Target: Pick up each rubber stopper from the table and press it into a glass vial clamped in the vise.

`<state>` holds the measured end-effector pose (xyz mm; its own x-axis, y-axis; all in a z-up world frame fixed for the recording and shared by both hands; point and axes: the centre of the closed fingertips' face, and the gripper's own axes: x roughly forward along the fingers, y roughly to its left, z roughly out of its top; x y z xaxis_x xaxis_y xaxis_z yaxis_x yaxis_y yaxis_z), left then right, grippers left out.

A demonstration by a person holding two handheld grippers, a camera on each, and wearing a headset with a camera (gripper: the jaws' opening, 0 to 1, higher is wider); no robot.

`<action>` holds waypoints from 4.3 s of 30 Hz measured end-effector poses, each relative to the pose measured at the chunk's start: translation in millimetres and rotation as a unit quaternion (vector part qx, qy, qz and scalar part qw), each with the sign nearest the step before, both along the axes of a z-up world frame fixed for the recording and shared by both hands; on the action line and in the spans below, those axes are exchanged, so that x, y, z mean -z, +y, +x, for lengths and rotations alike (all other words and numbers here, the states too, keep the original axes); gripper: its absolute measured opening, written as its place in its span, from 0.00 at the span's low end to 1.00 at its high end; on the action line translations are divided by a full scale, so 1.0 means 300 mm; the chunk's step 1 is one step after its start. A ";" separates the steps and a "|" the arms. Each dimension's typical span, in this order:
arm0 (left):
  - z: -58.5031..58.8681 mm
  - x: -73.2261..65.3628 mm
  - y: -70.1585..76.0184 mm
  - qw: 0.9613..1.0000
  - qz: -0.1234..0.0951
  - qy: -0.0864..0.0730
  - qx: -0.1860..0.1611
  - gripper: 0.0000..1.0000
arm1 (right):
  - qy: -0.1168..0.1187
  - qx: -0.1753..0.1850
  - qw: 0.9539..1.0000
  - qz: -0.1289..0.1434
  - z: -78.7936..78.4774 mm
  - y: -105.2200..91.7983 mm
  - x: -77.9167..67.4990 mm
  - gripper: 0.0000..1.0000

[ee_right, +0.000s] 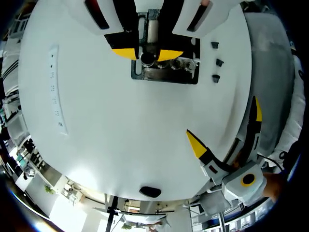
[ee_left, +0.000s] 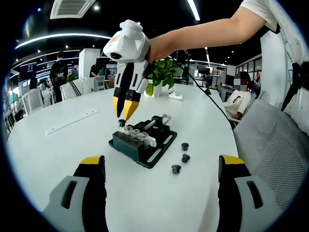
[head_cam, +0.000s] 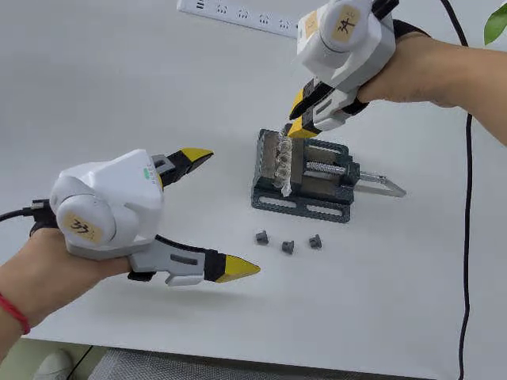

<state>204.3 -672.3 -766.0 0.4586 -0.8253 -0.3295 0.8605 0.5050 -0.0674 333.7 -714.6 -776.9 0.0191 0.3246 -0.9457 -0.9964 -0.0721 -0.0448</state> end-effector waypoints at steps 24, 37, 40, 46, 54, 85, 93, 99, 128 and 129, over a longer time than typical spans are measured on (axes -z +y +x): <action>0.001 0.006 0.014 1.000 -0.001 0.004 -0.005 0.97 | 0.001 -0.006 1.000 0.003 -0.006 0.005 0.007 0.00; 0.001 0.013 0.010 1.000 -0.002 0.005 -0.004 0.97 | -0.005 -0.019 1.000 -0.009 -0.010 0.009 0.014 0.00; 0.002 0.011 0.009 1.000 -0.003 0.005 -0.004 0.97 | -0.002 -0.016 1.000 -0.012 -0.005 0.003 0.017 0.00; 0.007 0.008 0.008 1.000 -0.005 0.003 -0.004 0.97 | -0.001 -0.020 1.000 -0.024 -0.003 0.002 0.020 0.00; 0.007 0.004 0.013 1.000 -0.005 0.003 -0.005 0.97 | 0.006 -0.013 0.999 -0.030 -0.003 0.004 0.020 0.00; 0.007 0.003 0.012 1.000 -0.008 0.002 -0.011 0.97 | -0.003 -0.023 0.998 -0.062 -0.014 0.002 0.033 0.00; 0.001 0.003 0.012 1.000 -0.007 0.003 -0.008 0.96 | -0.002 0.003 0.999 -0.034 -0.007 0.002 0.026 0.00; 0.007 -0.001 0.020 1.000 -0.006 0.001 -0.012 0.96 | 0.002 0.012 1.000 -0.023 -0.011 0.004 0.026 0.00; 0.003 -0.003 0.017 1.000 -0.008 0.005 -0.013 0.96 | 0.002 0.011 0.999 -0.044 0.009 -0.007 0.032 0.00; 0.002 -0.004 0.014 1.000 -0.008 0.005 -0.013 0.96 | 0.003 0.009 0.999 -0.045 0.009 -0.007 0.031 0.00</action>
<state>205.1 -668.0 -764.7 0.4769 -0.8183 -0.3208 0.8463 0.5261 -0.0837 336.4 -716.6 -786.2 0.0195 0.2377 -0.9711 -0.9978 -0.0570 -0.0340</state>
